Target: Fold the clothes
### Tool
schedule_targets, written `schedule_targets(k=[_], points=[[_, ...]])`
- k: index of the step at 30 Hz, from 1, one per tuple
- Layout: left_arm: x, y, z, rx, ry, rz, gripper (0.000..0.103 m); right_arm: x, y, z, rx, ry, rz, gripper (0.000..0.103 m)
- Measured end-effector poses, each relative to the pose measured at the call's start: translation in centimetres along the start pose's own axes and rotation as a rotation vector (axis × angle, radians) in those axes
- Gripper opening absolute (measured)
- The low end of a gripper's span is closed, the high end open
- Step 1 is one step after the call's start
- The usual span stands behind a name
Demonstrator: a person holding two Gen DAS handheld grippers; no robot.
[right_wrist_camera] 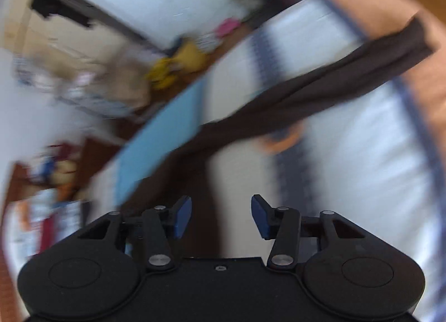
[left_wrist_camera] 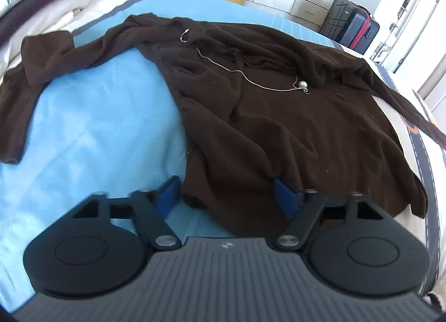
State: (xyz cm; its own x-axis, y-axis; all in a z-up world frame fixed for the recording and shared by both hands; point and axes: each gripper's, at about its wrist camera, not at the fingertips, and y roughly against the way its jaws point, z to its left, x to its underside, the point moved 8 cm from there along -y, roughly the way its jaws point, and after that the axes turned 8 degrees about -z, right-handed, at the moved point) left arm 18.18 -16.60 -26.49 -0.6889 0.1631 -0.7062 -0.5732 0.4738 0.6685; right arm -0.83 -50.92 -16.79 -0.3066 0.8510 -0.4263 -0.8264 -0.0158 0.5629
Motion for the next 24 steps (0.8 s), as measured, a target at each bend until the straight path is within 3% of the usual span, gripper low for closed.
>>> schedule_targets(k=[2,6,10,12,14,15,17,19,22,24], points=[[0.0,0.2,0.4,-0.009,0.02,-0.009,0.02,3.2,-2.1,3.2,0.02,0.104,0.08,0.065],[-0.5,1.8,1.6,0.025,0.144,-0.055,0.02,7.5,-6.6,3.9,0.131,0.168,0.16,0.065],[-0.8,2.4,2.6,0.018,0.132,-0.092,0.024,10.7,-9.4,1.9,0.221,0.165,0.21,0.065],[-0.5,1.8,3.1,0.025,0.162,-0.08,0.041,10.1,-10.2,0.9,0.234,0.212,0.214,0.055],[-0.2,1.0,3.4,0.046,0.226,-0.074,0.039,9.8,-10.9,1.7,0.21,0.293,0.207,0.03],[0.0,0.7,3.3,0.059,0.249,-0.079,0.031,9.8,-11.5,2.1,0.206,0.34,0.213,0.011],[0.1,0.5,2.8,0.074,0.265,-0.09,0.007,9.3,-12.0,2.9,0.172,0.343,0.188,0.011],[-0.8,2.2,2.6,0.067,0.25,-0.156,0.007,8.3,-11.2,3.1,0.096,0.284,0.153,0.01],[-2.9,5.7,3.2,0.035,0.243,-0.277,0.006,7.1,-8.8,4.0,0.026,0.294,0.086,0.01],[-4.7,7.3,3.9,0.038,0.246,-0.302,0.006,6.2,-7.4,4.2,0.114,0.455,0.078,0.01]])
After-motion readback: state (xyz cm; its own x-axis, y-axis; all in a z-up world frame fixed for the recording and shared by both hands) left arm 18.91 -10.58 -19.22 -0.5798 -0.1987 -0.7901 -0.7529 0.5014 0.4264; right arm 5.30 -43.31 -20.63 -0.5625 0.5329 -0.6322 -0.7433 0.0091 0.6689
